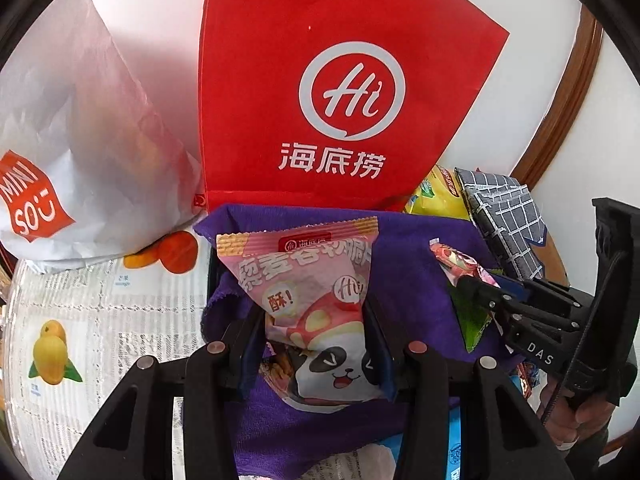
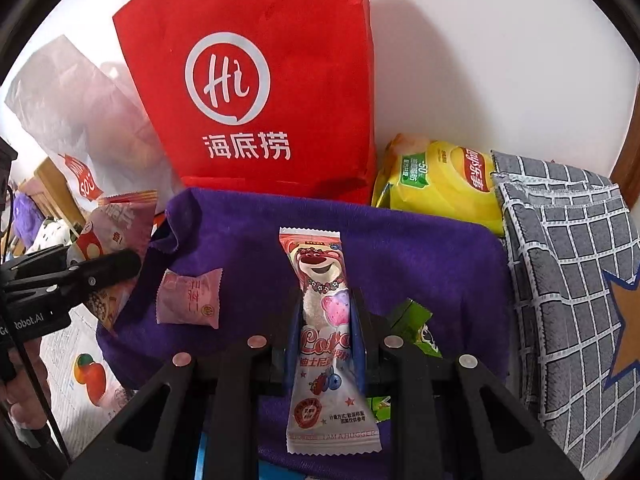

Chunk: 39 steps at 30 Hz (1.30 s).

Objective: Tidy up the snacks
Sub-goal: 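Lower the Lotso packet and panda bag over the purple towel with both tools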

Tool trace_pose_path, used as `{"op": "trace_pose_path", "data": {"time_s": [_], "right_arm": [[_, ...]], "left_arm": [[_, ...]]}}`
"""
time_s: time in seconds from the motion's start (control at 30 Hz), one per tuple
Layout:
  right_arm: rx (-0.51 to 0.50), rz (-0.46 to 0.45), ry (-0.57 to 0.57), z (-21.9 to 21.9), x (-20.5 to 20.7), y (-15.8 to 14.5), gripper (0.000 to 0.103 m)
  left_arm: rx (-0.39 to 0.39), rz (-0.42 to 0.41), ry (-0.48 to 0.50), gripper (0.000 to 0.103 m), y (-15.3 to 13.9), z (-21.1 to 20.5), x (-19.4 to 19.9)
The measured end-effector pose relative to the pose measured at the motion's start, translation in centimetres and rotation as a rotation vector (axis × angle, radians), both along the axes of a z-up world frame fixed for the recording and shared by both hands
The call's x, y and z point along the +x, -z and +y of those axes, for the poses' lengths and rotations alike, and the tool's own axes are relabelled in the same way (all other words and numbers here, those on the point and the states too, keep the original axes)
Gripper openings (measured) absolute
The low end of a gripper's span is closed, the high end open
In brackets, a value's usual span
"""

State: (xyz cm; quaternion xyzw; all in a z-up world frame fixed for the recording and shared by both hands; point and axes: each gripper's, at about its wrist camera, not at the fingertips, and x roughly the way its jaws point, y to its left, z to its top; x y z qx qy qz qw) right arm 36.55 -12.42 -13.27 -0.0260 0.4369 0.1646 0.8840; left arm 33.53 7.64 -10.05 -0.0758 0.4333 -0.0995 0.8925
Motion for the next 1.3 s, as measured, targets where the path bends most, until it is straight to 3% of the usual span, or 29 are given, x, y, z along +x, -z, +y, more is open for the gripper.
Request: {"op": "trace_pose_path", "data": {"time_s": [0.47,1.3], "right_arm": [[-0.062,0.047,-0.009,0.7,0.6,0.9,0.023],[-0.083,0.067,0.013,0.7,1.0,1.2,0.023]], "left_arm": [[0.02,0.017,0.001,0.044,0.5,-0.4,0.2],[0.043,0.049,0.027,0.044,1.5,-1.1,0.6]]}}
